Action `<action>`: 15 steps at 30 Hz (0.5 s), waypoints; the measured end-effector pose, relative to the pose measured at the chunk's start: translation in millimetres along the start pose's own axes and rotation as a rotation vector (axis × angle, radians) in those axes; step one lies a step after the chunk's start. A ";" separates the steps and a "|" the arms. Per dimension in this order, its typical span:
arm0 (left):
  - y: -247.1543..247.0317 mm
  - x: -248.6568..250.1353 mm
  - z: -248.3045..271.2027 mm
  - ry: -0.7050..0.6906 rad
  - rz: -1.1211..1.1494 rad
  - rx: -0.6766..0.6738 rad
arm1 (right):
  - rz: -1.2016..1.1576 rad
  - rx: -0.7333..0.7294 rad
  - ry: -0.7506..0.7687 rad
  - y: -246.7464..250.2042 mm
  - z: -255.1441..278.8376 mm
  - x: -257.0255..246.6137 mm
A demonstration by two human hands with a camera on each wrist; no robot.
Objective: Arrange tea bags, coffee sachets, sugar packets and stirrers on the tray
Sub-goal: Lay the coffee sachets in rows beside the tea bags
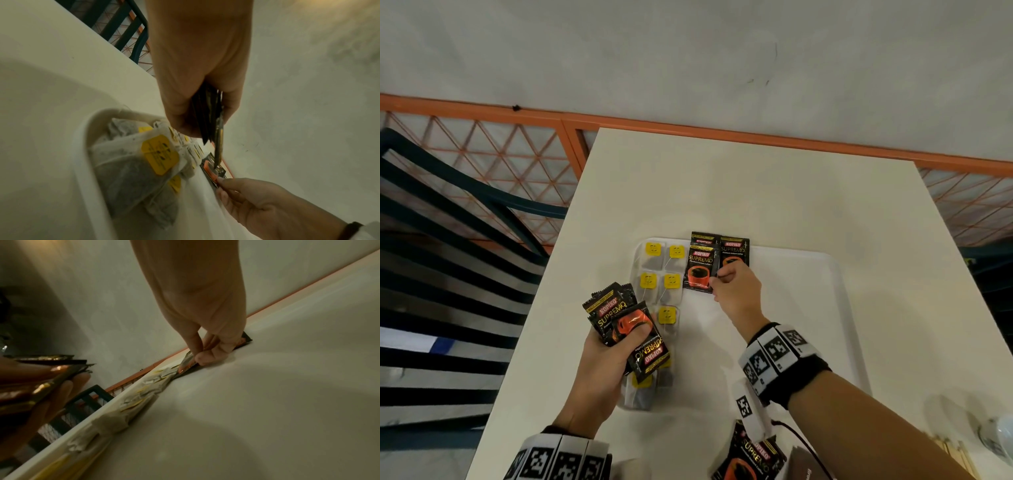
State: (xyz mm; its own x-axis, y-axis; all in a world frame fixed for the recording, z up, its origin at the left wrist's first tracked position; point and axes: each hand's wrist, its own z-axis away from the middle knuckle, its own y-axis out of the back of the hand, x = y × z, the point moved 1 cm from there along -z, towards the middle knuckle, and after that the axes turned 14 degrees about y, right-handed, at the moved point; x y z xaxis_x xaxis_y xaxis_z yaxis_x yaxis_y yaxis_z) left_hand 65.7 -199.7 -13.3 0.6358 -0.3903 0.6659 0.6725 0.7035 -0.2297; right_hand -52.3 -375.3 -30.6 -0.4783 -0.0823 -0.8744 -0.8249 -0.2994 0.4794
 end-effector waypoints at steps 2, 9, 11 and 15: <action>0.0 0.2 0.0 0.002 0.004 -0.012 | 0.033 0.002 0.039 -0.4 -0.8 1.4; -8.7 2.4 2.6 -0.005 0.026 -0.064 | 0.073 -0.061 0.130 10.9 14.2 -19.1; -13.8 4.2 1.6 -0.023 0.034 -0.092 | -0.047 -0.229 0.137 13.4 28.0 -32.0; -24.9 9.5 -1.8 -0.059 0.040 -0.115 | -0.240 -0.594 0.121 18.6 53.6 -48.7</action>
State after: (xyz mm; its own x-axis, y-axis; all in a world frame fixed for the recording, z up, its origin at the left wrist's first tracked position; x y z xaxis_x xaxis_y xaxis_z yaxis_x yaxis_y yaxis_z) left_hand 55.7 -221.9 -2.4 0.6419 -0.3255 0.6943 0.6884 0.6435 -0.3348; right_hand -60.5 -325.9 24.9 -0.2360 -0.0440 -0.9708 -0.5807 -0.7946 0.1771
